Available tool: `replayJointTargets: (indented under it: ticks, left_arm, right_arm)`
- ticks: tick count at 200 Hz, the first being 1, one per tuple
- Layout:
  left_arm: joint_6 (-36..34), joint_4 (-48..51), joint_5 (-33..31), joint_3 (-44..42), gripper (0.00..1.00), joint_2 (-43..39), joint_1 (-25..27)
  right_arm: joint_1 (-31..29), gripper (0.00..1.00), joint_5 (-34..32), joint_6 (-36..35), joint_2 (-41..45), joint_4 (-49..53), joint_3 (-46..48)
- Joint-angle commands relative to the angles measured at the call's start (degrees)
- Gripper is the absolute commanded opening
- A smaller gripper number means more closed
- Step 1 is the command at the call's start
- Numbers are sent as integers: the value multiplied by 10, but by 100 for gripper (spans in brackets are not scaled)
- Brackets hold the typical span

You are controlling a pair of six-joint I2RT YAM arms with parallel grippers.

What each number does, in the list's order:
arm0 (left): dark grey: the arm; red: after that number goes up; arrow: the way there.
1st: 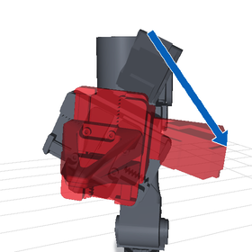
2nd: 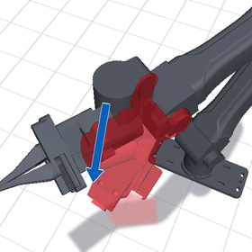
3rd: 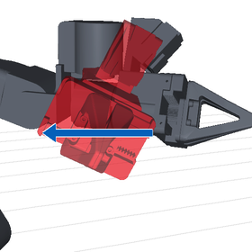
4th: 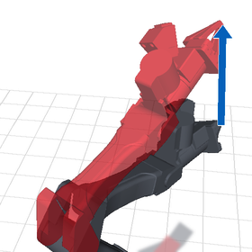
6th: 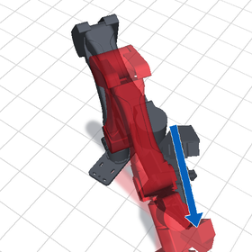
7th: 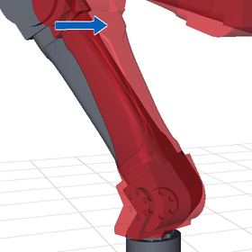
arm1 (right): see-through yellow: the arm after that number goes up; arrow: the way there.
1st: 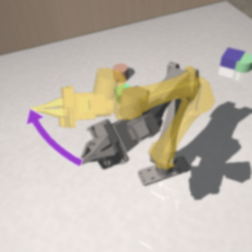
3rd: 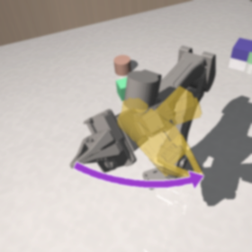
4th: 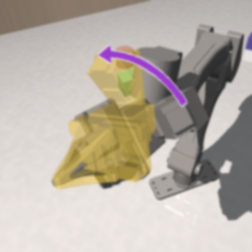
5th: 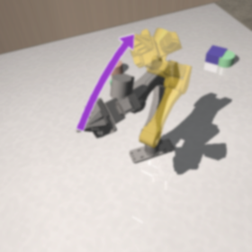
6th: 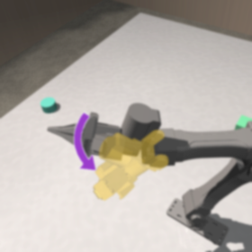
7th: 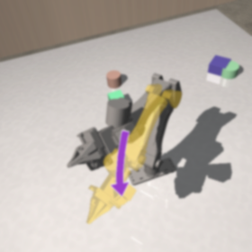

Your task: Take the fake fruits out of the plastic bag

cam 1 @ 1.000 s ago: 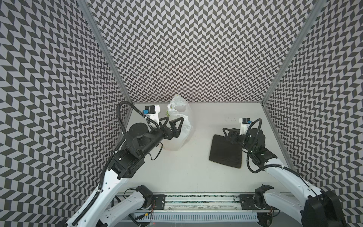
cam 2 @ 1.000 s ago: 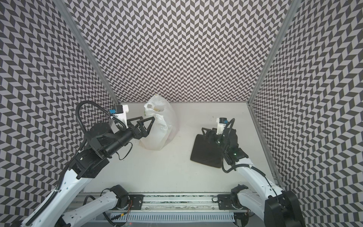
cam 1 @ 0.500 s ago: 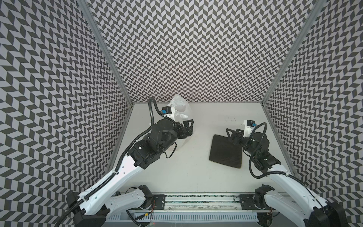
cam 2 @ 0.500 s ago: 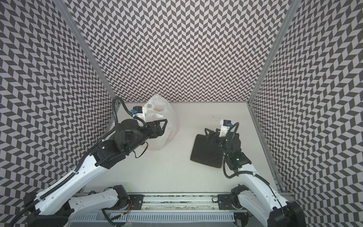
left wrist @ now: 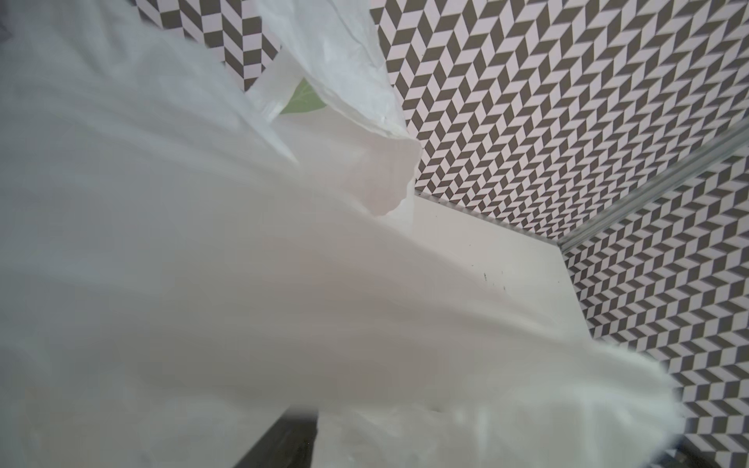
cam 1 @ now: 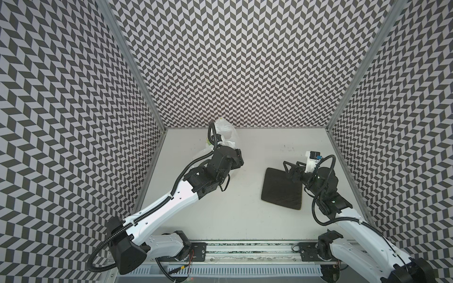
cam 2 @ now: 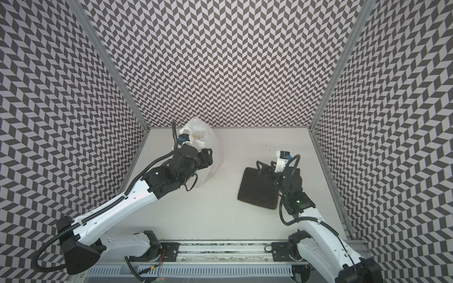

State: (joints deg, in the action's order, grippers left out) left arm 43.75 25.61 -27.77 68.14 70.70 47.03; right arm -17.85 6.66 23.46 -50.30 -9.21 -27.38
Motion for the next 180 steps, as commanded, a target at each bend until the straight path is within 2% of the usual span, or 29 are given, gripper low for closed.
replayJointTargets:
  ticks: [1,43,67,121,180]
  left_arm:
    - [3,-33,-34,-4,54,-14,2]
    - [-2,-41,-42,-41,15,-68,-3]
    - [1,-41,-48,-79,0,-120,-4]
    - [21,-62,-26,-204,0,-261,-5]
    - [2,-128,43,-336,0,-393,-5]
  right_arm:
    - [-3,84,7,-23,-5,6,-15]
    - [-3,85,34,-45,-27,24,-46]
    - [-3,84,61,-44,-48,21,-66]
    - [-20,83,72,-55,-115,5,-142]
    - [-162,85,37,-152,-229,13,-296]
